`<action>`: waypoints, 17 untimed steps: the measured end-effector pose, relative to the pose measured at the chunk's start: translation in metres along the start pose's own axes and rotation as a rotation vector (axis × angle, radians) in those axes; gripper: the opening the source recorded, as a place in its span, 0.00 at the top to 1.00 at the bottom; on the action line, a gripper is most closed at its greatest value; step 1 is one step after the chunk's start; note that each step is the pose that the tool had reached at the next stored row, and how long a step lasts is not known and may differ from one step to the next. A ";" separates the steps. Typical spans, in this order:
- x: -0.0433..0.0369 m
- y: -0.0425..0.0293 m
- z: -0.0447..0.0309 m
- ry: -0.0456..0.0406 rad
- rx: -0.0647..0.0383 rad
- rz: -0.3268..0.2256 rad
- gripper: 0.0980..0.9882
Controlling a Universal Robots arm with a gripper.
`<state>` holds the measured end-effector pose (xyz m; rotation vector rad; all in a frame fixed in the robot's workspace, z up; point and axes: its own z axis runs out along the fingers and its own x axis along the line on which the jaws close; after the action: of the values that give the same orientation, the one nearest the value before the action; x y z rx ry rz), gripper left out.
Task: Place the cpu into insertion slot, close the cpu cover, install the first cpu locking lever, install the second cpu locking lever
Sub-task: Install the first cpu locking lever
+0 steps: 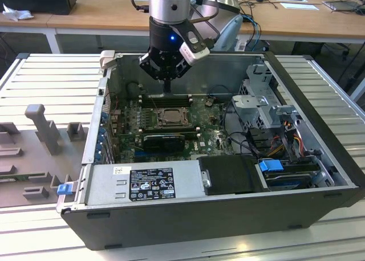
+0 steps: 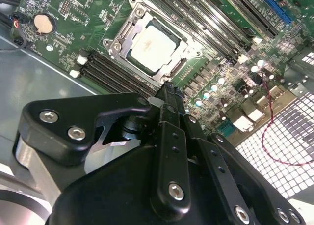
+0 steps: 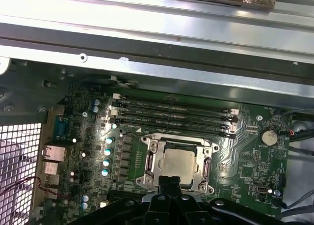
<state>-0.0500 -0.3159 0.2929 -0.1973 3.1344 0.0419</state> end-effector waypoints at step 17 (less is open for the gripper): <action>0.0227 0.0025 0.0144 -0.0008 0.000 -0.024 0.99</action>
<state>-0.0728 -0.3159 0.2786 -0.2354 3.1307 0.0419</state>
